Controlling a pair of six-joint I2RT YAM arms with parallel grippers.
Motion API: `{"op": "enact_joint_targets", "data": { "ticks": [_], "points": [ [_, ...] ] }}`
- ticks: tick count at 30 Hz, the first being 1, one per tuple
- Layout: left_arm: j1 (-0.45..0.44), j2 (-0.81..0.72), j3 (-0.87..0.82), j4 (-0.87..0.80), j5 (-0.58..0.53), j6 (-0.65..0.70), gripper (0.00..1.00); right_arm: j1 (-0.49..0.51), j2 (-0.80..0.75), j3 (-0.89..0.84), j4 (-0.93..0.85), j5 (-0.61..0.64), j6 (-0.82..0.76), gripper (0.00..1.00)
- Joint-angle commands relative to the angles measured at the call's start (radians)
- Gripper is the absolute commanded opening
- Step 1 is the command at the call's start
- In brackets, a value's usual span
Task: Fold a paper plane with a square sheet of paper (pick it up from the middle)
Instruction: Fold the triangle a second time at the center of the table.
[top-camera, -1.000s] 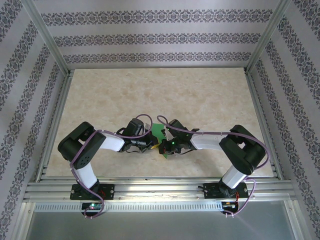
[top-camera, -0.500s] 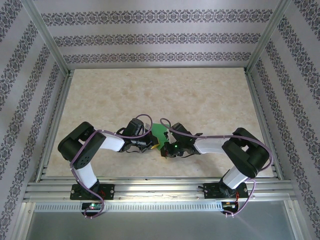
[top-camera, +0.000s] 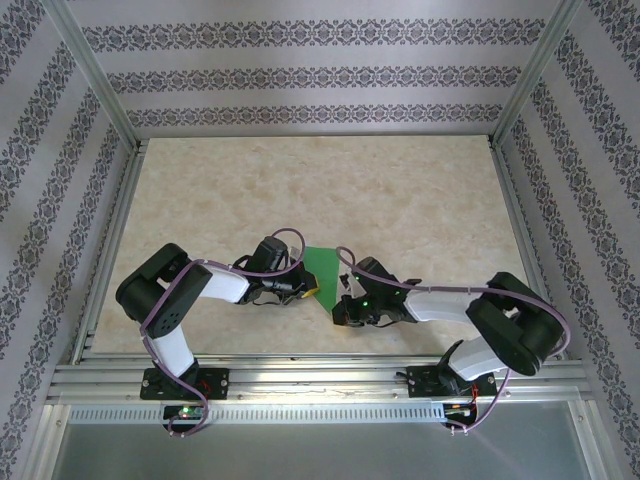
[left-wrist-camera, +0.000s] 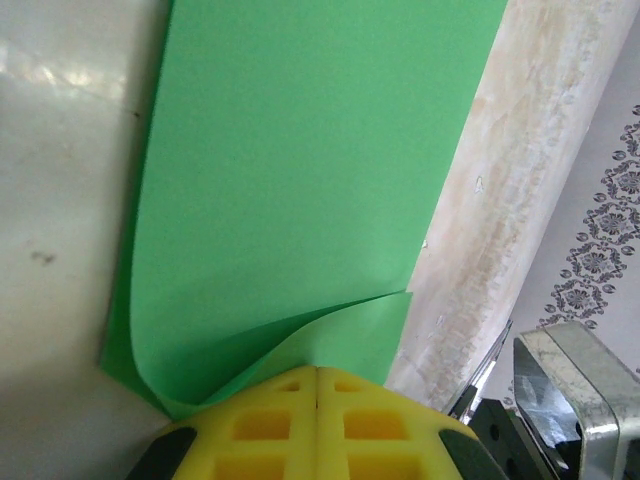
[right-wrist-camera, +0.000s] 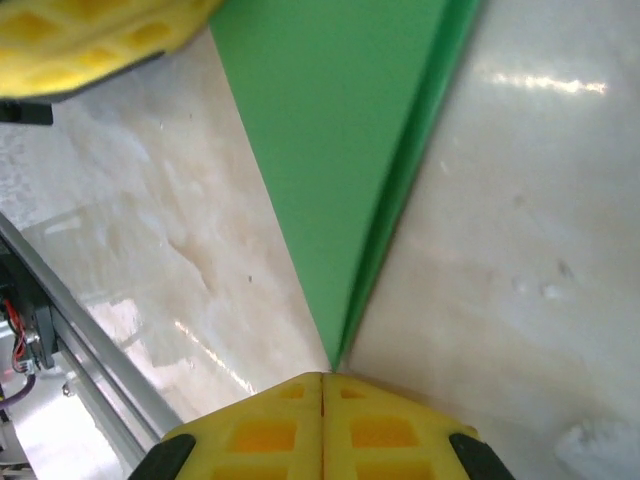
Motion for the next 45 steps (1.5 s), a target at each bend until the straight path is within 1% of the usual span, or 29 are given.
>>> {"op": "enact_joint_targets", "data": {
  "ticks": [1,3,5,6,8,10,16,21,23,27,32,34,40,45],
  "points": [
    [-0.011,0.018,-0.006,-0.082,-0.034,0.029,0.00,0.006,-0.089,0.009,-0.046,-0.022,0.036,0.08],
    [-0.011,0.013,-0.007,-0.081,-0.036,0.030,0.00,-0.005,-0.111,0.019,0.006,-0.052,0.076,0.12],
    [-0.011,0.016,-0.007,-0.080,-0.036,0.030,0.00,-0.022,-0.097,0.064,0.006,-0.075,0.093,0.12],
    [-0.011,0.017,-0.007,-0.078,-0.035,0.030,0.00,-0.032,-0.073,0.095,-0.015,-0.074,0.083,0.12],
    [-0.011,0.020,-0.007,-0.075,-0.032,0.028,0.00,-0.049,-0.017,0.139,-0.042,-0.055,0.076,0.08],
    [-0.011,0.024,-0.005,-0.072,-0.028,0.028,0.00,-0.066,0.053,0.169,-0.037,-0.056,0.092,0.06],
    [-0.012,0.022,-0.007,-0.074,-0.030,0.028,0.00,-0.065,0.173,0.221,-0.009,-0.061,0.112,0.05],
    [-0.011,0.020,-0.005,-0.076,-0.027,0.031,0.00,-0.069,0.211,0.207,-0.043,-0.032,0.102,0.05],
    [-0.011,0.015,0.001,-0.079,-0.024,0.037,0.00,-0.071,0.226,0.182,-0.072,-0.010,0.099,0.03],
    [-0.011,-0.007,0.032,-0.115,-0.015,0.074,0.00,-0.063,0.271,0.119,-0.060,0.009,0.109,0.00],
    [-0.011,-0.068,0.084,-0.221,-0.010,0.146,0.07,-0.056,0.274,0.106,-0.041,0.001,0.118,0.00],
    [-0.011,-0.089,0.101,-0.276,-0.017,0.173,0.08,-0.057,0.275,0.114,-0.048,0.001,0.112,0.00],
    [-0.012,-0.104,0.114,-0.370,-0.024,0.205,0.05,-0.057,0.278,0.128,-0.062,0.005,0.104,0.00],
    [-0.007,-0.066,0.117,-0.358,-0.038,0.236,0.05,-0.058,0.275,0.126,-0.065,0.007,0.099,0.00]
  ]
}}
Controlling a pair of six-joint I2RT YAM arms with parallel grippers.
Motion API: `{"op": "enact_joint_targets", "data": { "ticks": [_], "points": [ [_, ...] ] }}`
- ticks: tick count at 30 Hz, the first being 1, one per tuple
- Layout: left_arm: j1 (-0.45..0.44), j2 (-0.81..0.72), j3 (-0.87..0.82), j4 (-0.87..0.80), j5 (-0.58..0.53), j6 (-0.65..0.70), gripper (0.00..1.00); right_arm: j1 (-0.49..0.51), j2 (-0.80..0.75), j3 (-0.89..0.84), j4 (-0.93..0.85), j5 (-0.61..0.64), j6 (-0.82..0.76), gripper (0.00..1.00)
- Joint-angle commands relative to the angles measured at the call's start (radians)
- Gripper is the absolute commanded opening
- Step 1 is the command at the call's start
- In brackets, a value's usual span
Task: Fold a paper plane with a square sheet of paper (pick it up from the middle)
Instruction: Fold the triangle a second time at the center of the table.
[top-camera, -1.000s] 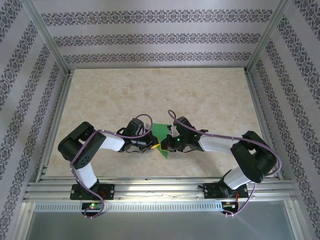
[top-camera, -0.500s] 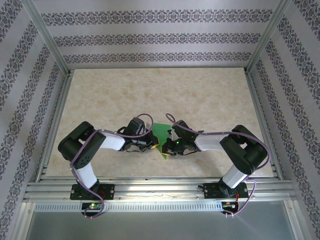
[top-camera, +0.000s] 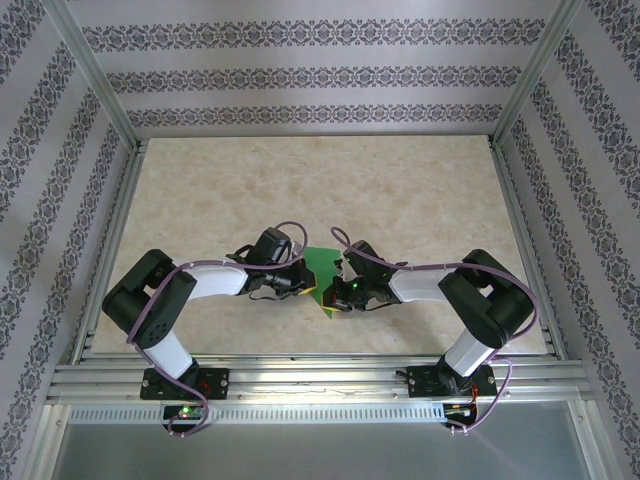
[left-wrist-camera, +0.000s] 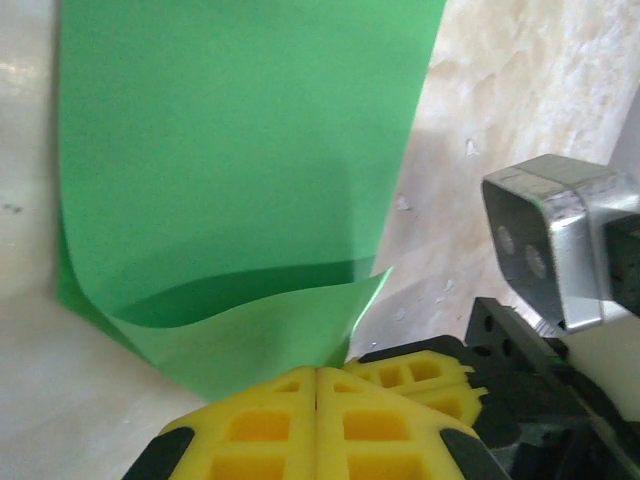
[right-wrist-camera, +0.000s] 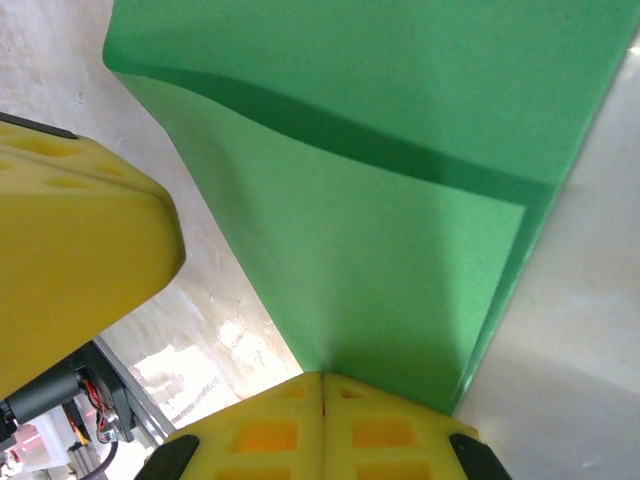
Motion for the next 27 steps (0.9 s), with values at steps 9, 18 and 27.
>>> {"op": "enact_joint_targets", "data": {
  "ticks": [9,18,27],
  "points": [
    [0.079,0.078,0.030,-0.053,-0.044,0.099,0.04,0.009,0.053,-0.042,-0.189,0.097,-0.049,0.00],
    [0.182,0.076,0.063,-0.148,-0.040,0.166,0.04,0.004,0.057,-0.041,-0.218,0.104,-0.080,0.00],
    [0.187,-0.073,0.095,-0.232,-0.054,0.184,0.04,-0.006,0.050,-0.018,-0.244,0.094,-0.115,0.00]
  ]
}}
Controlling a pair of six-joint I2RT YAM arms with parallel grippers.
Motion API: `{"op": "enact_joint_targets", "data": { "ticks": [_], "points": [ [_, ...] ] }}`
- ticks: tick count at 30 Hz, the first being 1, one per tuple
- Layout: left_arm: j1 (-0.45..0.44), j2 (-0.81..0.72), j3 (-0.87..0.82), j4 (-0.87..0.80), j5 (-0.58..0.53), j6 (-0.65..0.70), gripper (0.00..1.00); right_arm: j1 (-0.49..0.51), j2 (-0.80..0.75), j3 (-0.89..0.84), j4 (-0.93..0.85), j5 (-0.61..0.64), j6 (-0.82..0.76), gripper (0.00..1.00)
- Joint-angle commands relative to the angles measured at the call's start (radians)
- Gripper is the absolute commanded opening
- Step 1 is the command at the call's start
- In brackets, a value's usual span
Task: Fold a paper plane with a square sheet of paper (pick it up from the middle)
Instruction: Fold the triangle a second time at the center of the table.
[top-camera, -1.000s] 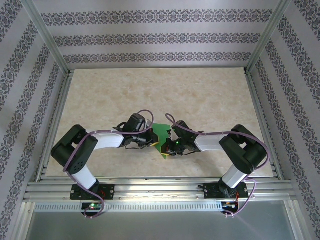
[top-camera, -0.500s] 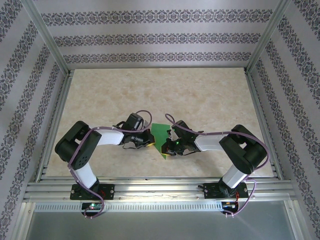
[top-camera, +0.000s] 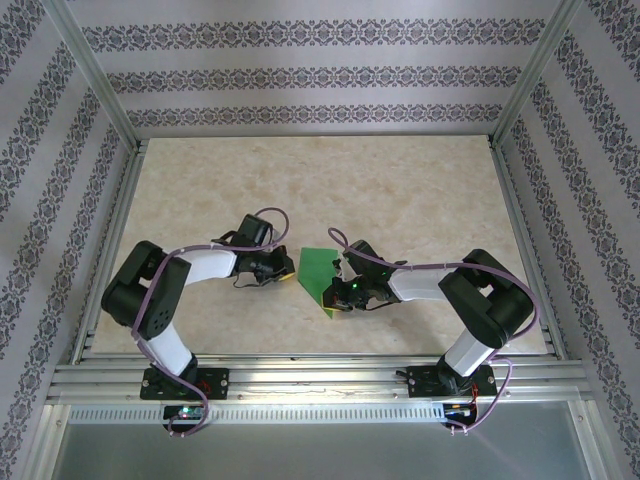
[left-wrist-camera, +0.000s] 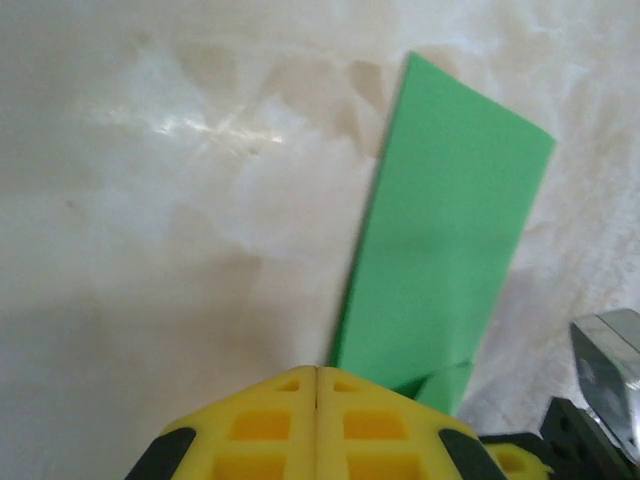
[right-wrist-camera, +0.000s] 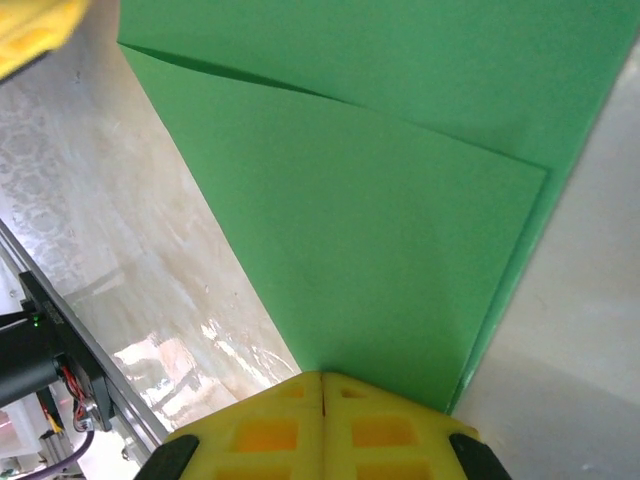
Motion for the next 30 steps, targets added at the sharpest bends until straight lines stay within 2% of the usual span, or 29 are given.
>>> {"op": "enact_joint_targets", "data": {
  "ticks": [1,6,13,16,20,30],
  "points": [
    [-0.007,-0.099,0.022,-0.048,-0.015,0.023,0.04,-0.008,0.050,-0.031,-0.204,0.091,-0.039,0.00],
    [-0.080,-0.114,-0.008,0.056,0.044,-0.068,0.03,-0.019,0.047,-0.018,-0.219,0.090,-0.051,0.00],
    [-0.209,-0.024,-0.034,0.239,0.041,-0.189,0.02,-0.021,0.046,-0.014,-0.229,0.095,-0.052,0.00],
    [-0.235,0.012,-0.029,0.240,0.018,-0.197,0.02,-0.021,0.045,-0.017,-0.229,0.096,-0.051,0.00],
    [-0.232,0.022,-0.069,0.215,-0.048,-0.189,0.01,-0.021,0.045,-0.017,-0.228,0.096,-0.052,0.00],
    [-0.142,0.051,-0.126,0.205,-0.059,-0.128,0.02,-0.023,0.044,-0.031,-0.226,0.097,-0.052,0.00]
  ]
}}
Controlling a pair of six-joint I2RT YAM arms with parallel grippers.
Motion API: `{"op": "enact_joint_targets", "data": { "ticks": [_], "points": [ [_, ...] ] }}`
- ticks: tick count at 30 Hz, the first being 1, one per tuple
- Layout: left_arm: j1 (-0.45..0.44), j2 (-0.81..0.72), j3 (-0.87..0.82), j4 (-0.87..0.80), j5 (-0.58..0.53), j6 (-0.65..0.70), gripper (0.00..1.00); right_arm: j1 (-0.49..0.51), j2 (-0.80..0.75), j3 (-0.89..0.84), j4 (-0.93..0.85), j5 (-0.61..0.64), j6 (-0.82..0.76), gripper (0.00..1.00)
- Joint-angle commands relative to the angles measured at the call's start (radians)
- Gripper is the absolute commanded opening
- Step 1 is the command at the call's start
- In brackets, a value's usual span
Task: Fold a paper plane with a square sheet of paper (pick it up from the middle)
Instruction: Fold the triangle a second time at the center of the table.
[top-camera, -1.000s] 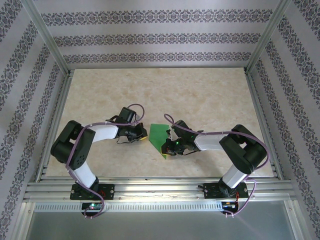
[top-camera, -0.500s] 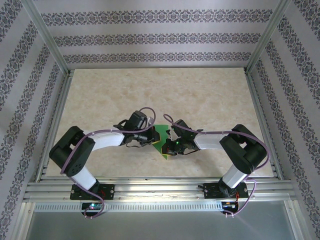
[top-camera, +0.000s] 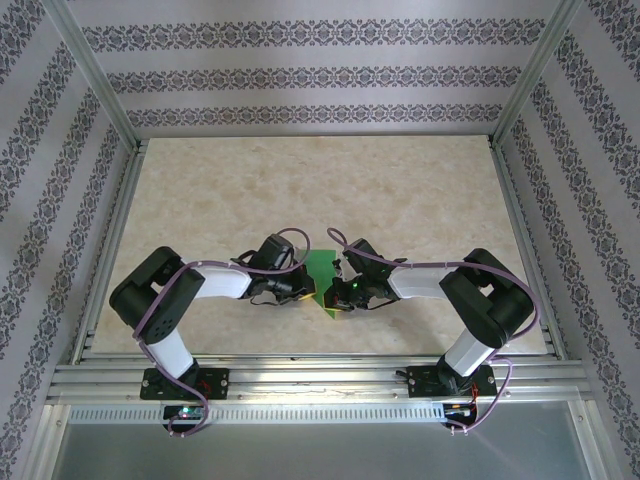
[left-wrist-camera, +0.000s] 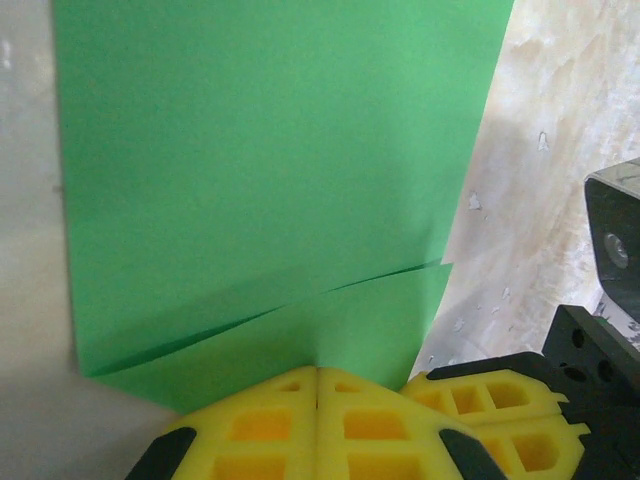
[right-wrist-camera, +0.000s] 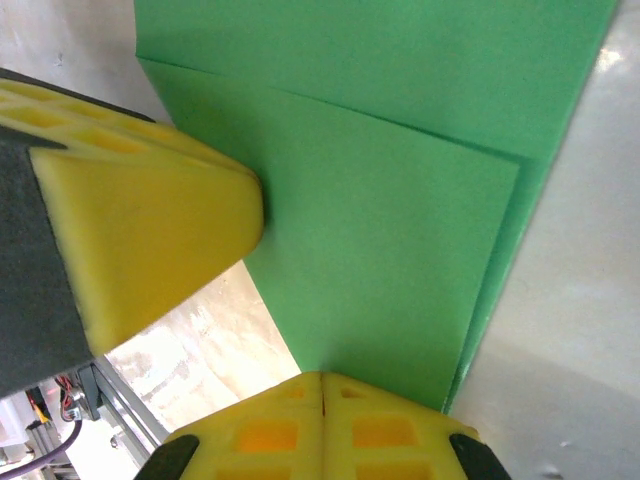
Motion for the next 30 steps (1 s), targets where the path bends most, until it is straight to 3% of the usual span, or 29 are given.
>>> {"op": "enact_joint_targets", "data": {
  "ticks": [1,8,15,20,30],
  "points": [
    [0.065,0.014,-0.026,-0.026,-0.061,0.044,0.02,-0.010,0.042,-0.055,-0.164,0.101,-0.016,0.00],
    [0.135,-0.017,0.012,-0.122,-0.050,0.120,0.02,-0.015,0.039,-0.063,-0.161,0.096,-0.010,0.00],
    [0.132,-0.116,0.034,-0.145,-0.014,0.121,0.03,-0.017,0.025,-0.055,-0.168,0.094,-0.015,0.00],
    [0.094,-0.143,0.017,-0.065,0.022,0.143,0.06,-0.019,0.027,-0.046,-0.170,0.089,-0.013,0.00],
    [0.055,-0.023,0.015,0.054,0.097,0.107,0.06,-0.019,0.021,-0.024,-0.171,0.081,-0.010,0.00]
  ]
}}
